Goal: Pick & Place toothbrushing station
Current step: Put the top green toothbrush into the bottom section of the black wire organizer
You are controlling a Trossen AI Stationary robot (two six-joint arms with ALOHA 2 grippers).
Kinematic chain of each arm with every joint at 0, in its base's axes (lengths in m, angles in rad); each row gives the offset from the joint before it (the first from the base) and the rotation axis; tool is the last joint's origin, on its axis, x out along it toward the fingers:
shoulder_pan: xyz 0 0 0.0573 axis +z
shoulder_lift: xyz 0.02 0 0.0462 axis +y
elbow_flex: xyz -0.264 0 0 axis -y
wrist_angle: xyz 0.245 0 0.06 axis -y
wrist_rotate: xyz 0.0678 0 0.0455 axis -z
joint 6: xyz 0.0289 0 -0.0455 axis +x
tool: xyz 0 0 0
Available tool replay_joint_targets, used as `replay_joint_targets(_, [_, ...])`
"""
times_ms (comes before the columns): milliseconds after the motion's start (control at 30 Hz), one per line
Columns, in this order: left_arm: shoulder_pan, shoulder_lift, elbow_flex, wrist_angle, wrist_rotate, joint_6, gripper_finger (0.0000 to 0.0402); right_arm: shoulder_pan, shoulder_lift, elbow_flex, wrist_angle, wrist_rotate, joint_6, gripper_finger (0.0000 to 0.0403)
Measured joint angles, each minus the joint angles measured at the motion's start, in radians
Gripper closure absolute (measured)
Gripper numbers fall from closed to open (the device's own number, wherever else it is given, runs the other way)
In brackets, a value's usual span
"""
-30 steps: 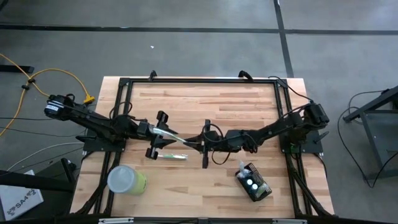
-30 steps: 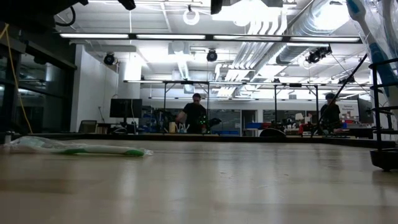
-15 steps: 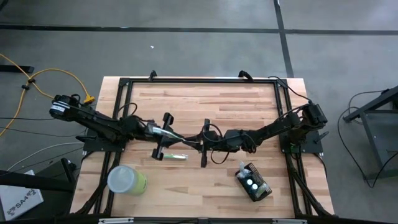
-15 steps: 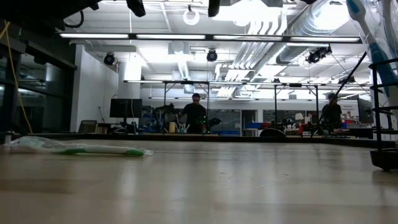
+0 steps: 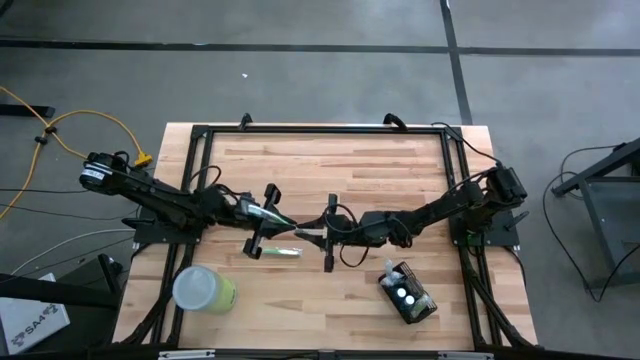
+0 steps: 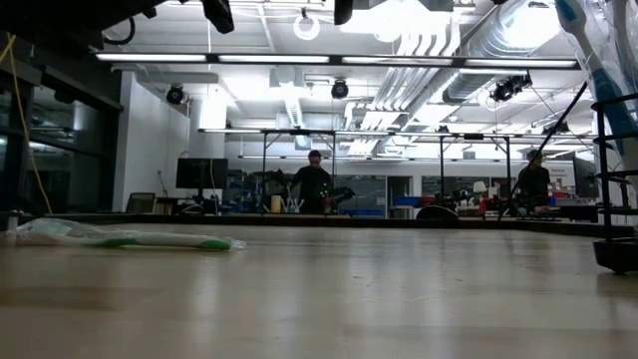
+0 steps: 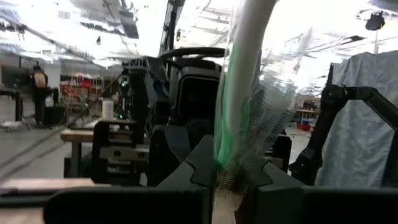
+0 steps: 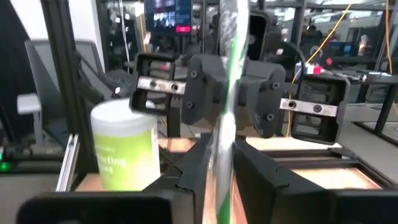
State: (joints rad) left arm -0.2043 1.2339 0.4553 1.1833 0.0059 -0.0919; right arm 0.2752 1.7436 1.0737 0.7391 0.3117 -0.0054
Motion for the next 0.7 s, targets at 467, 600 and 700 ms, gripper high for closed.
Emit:
replay_joint_targets(467, [-0.004,0.0,-0.001,-0.184,0.055,-0.164,0.0387,0.12,-0.189,0.0,-0.417,0.178,0.079,0.0249])
replay_joint_targets(600, [-0.02,0.0,0.025,-0.302,0.055,-0.209,0.0387,0.145,-0.278,0.0,-0.547,0.186,0.162,0.0241])
replay_joint_targets(700, [-0.047,0.01,0.083,-0.422,0.053,-0.21,0.0387,0.154,-0.329,0.0,-0.65,0.18,0.225,0.0241])
